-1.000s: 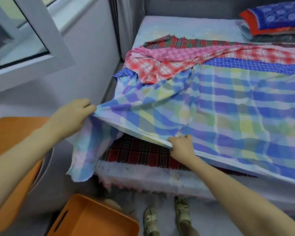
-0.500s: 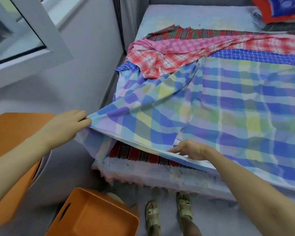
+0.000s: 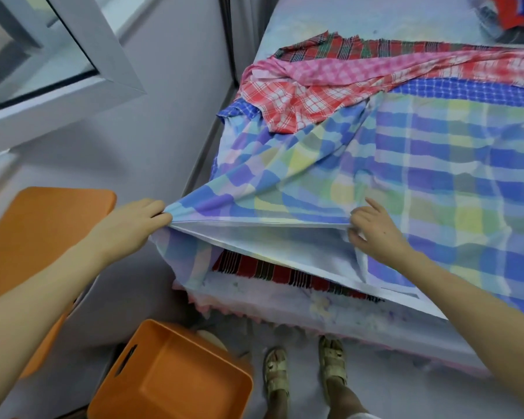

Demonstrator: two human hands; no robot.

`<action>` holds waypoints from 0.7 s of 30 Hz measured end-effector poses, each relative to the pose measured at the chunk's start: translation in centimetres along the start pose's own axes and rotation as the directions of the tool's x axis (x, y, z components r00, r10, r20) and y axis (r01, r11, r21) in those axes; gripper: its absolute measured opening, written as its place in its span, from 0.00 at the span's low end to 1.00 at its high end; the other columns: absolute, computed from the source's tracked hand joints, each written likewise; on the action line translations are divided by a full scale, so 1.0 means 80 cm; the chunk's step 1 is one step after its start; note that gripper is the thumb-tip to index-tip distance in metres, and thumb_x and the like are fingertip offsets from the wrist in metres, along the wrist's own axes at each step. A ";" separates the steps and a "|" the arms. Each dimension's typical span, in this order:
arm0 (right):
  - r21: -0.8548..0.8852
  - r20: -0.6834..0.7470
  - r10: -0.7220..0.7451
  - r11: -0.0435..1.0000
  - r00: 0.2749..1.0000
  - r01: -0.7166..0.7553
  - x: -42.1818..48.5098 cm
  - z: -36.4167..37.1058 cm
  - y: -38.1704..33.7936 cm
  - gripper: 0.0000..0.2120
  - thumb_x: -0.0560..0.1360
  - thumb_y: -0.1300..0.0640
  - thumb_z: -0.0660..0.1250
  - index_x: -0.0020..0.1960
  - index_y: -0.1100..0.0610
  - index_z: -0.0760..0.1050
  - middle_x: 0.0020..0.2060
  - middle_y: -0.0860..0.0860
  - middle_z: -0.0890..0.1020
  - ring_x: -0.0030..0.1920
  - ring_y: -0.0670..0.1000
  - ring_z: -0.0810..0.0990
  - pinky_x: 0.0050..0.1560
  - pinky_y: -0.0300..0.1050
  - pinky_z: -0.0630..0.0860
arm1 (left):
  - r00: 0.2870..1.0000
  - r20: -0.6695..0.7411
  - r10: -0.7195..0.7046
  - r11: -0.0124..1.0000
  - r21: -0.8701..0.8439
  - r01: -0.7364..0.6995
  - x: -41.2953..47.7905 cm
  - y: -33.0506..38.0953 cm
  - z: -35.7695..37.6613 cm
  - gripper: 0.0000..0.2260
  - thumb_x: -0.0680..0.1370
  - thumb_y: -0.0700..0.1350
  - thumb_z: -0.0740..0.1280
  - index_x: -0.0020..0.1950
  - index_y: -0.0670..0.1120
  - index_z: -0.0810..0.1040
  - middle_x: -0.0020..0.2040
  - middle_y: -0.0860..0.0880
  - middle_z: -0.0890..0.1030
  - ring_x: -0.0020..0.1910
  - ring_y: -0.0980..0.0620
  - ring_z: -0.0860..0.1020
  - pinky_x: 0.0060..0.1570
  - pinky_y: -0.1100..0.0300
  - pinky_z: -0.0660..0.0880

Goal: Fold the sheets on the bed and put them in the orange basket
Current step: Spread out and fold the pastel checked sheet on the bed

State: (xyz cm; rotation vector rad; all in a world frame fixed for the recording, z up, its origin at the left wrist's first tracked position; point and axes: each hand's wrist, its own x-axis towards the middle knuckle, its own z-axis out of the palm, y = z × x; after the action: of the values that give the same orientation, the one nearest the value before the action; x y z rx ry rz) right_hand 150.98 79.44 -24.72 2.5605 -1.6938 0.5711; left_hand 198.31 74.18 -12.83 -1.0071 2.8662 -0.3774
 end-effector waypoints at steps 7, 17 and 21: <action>-0.025 0.409 0.018 1.000 0.913 -0.009 -0.067 -0.008 -0.023 0.16 0.63 0.65 0.65 0.40 0.52 0.59 0.26 0.47 0.64 0.27 0.54 0.67 0.25 0.37 0.49 | 0.999 0.001 -0.032 0.998 -0.046 0.032 0.007 -0.008 -0.001 0.31 0.49 0.25 0.72 0.42 0.47 0.65 0.33 0.43 0.70 0.28 0.44 0.72 0.27 0.61 0.58; 0.075 0.323 0.281 0.944 0.904 -0.320 -0.122 0.021 -0.076 0.23 0.78 0.41 0.50 0.37 0.53 0.75 0.32 0.47 0.74 0.33 0.48 0.73 0.30 0.39 0.60 | 0.999 0.004 -0.044 0.998 -0.047 0.044 0.009 -0.020 -0.002 0.31 0.49 0.25 0.72 0.42 0.48 0.65 0.33 0.42 0.72 0.28 0.43 0.73 0.28 0.62 0.58; -0.033 0.339 0.210 0.977 0.917 -0.211 -0.131 0.005 -0.090 0.13 0.71 0.44 0.66 0.37 0.53 0.73 0.30 0.47 0.73 0.29 0.49 0.73 0.29 0.38 0.60 | 0.999 0.022 -0.035 0.999 -0.032 0.036 0.010 -0.021 -0.002 0.31 0.48 0.24 0.71 0.41 0.48 0.63 0.33 0.43 0.70 0.28 0.44 0.72 0.26 0.62 0.57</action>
State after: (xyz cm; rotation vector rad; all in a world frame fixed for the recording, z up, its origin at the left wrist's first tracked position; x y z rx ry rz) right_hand 153.91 91.61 -27.08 2.6174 -2.0925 0.1324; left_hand 198.65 72.45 -12.28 -1.0626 2.8481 -0.3214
